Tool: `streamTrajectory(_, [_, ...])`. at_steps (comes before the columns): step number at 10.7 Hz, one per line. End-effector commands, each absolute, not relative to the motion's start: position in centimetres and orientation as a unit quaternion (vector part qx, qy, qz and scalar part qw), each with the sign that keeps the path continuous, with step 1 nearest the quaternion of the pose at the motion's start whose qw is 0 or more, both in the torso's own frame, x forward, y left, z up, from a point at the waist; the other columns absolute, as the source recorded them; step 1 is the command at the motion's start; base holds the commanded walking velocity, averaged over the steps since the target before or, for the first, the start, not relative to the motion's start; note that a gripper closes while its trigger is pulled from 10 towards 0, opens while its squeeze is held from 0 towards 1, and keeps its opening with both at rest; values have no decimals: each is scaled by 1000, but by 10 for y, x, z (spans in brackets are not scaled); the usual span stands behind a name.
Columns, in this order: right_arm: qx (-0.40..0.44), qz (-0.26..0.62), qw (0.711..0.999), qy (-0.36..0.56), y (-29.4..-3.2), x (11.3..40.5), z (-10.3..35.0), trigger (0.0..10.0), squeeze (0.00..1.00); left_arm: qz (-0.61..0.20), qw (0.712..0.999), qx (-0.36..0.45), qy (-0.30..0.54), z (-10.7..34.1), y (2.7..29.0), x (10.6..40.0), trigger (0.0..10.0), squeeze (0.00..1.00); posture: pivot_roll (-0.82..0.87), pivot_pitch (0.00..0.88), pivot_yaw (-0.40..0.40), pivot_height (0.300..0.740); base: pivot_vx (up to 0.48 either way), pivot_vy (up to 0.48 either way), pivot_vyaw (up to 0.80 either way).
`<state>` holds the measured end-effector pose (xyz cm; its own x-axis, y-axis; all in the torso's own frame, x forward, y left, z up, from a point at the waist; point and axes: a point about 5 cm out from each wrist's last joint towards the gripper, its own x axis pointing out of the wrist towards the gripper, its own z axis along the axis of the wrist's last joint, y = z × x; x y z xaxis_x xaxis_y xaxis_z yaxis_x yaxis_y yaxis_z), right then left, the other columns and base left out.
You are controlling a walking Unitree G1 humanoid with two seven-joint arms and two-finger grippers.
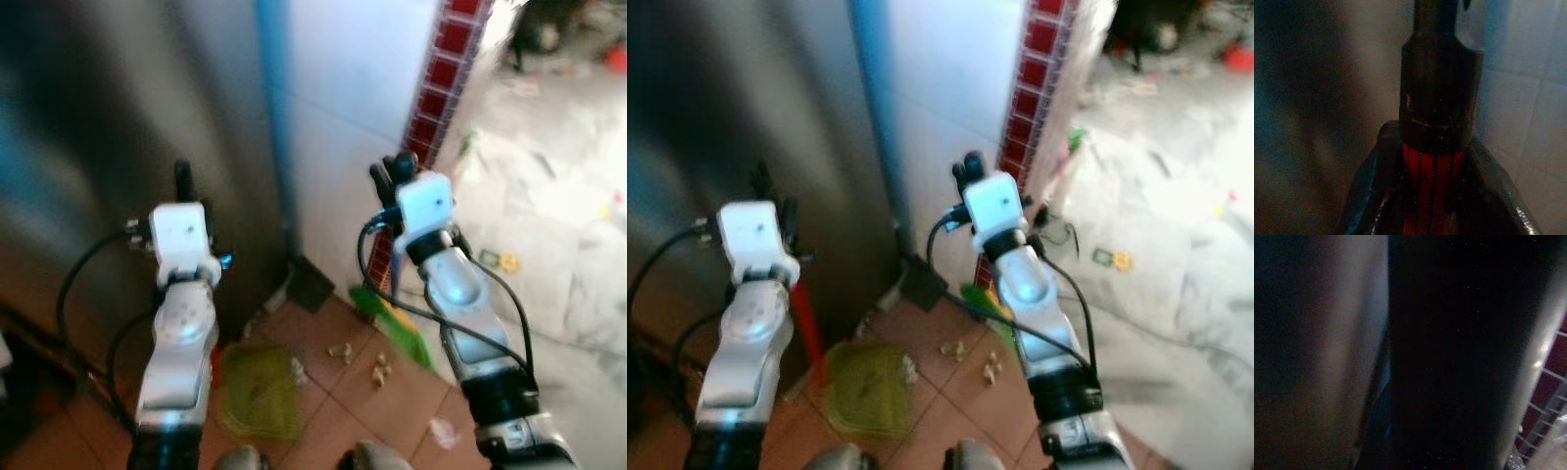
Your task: Sweep floor
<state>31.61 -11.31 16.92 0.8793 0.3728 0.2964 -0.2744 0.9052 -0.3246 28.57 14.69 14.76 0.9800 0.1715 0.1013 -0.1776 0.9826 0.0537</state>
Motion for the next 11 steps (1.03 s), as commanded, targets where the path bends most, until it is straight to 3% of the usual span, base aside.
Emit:
streamTrajectory(1, [-160,180,940,-243,-105,314,194,10000,0,110,991,38,-61,149,155,286,10000,0,-27,19,-3,740,0,0,0])
streamTrajectory(5, [-154,172,948,-219,-111,311,186,10000,0,166,983,68,-44,123,163,309,10000,0,-65,75,-2,740,0,0,0])
streamTrajectory(11, [-90,123,978,-141,-116,315,160,10000,0,164,981,95,-28,87,149,334,10000,0,-144,86,7,740,0,0,0])
